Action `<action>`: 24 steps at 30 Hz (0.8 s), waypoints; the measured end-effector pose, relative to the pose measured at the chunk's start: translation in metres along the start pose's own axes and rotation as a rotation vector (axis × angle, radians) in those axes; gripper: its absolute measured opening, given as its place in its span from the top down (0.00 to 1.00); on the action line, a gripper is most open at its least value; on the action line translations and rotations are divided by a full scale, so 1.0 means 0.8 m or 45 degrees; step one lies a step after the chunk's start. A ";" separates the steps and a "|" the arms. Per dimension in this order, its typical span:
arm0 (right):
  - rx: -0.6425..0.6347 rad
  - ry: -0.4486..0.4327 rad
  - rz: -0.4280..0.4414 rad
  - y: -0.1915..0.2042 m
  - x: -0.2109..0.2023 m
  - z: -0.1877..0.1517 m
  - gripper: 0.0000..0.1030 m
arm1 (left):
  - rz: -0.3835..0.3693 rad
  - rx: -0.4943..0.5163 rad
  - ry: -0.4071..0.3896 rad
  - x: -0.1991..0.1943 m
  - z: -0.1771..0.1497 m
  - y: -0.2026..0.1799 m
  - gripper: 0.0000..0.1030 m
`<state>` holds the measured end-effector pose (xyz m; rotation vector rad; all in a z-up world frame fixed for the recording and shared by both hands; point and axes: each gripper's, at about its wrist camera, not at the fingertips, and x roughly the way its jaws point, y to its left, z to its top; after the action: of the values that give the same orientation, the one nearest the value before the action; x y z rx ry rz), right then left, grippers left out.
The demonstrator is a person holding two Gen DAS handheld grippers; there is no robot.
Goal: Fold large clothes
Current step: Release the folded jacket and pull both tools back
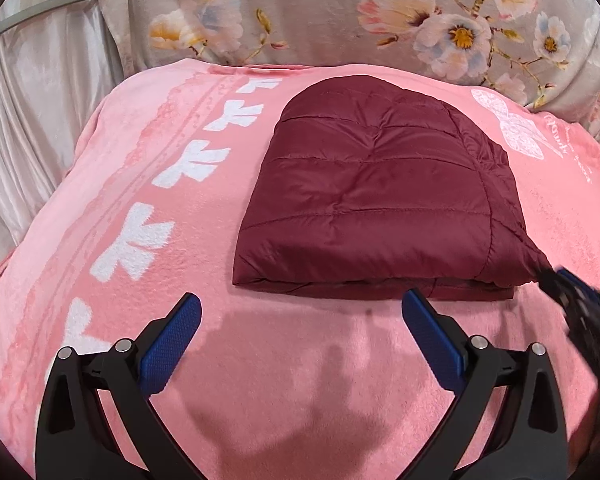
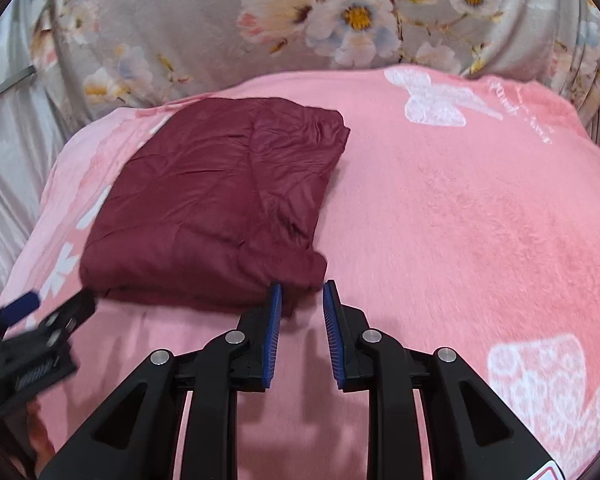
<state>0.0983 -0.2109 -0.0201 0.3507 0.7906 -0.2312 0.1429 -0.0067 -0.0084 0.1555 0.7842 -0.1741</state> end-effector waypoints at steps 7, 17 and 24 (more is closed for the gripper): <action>0.104 0.045 -0.089 -0.014 -0.011 -0.007 0.75 | 0.035 -0.024 0.030 0.001 -0.007 0.009 0.05; -0.145 -0.183 -0.173 0.026 -0.097 -0.084 0.20 | 0.027 -0.010 0.021 -0.001 -0.040 -0.014 0.05; -0.214 -0.120 -0.170 0.043 -0.091 -0.113 0.16 | 0.041 0.026 -0.043 -0.009 -0.081 -0.041 0.05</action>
<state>0.0009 -0.1389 -0.0183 0.1273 0.7355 -0.3017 0.0864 -0.0250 -0.0514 0.1841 0.7457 -0.1544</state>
